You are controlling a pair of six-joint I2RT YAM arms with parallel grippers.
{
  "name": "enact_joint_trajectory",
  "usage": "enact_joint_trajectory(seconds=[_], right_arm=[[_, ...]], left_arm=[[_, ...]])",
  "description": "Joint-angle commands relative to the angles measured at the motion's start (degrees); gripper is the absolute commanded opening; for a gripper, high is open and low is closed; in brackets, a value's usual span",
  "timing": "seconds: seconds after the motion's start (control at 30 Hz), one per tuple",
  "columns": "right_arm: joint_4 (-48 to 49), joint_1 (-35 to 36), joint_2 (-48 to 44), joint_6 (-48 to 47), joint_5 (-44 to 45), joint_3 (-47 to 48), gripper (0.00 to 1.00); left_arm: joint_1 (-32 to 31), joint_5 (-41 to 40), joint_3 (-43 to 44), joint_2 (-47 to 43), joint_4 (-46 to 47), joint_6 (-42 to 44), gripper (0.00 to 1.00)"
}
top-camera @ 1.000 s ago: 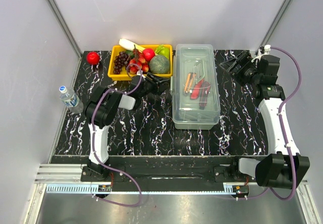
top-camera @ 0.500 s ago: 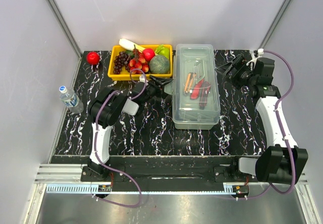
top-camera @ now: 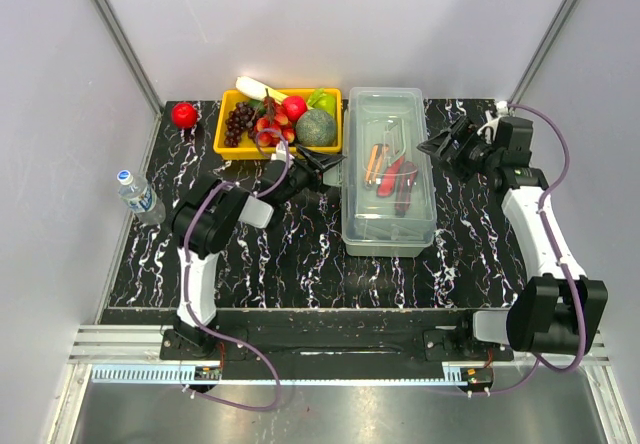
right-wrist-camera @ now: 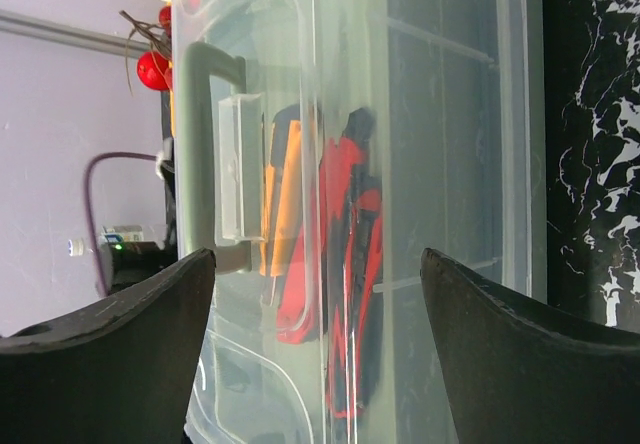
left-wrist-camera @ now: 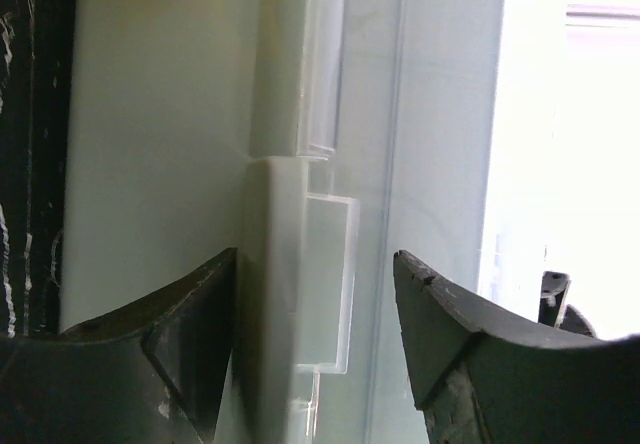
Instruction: Pack the tool kit
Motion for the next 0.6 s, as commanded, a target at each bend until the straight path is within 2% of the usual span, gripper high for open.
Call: enact_joint_trajectory(seconds=[0.0, 0.3, 0.57], right_arm=[[-0.7, 1.4, 0.6, -2.8, -0.2, 2.0, 0.88], [-2.4, 2.4, 1.6, -3.8, 1.7, 2.8, 0.85], [-3.5, 2.5, 1.5, -3.5, 3.3, 2.9, 0.84]], left_arm=[[-0.5, 1.1, 0.8, -8.1, -1.9, 9.6, 0.64], [-2.2, -0.9, 5.3, -13.9, -19.9, 22.1, 0.56], [-5.0, -6.7, 10.6, -18.0, -36.1, 33.9, 0.56]])
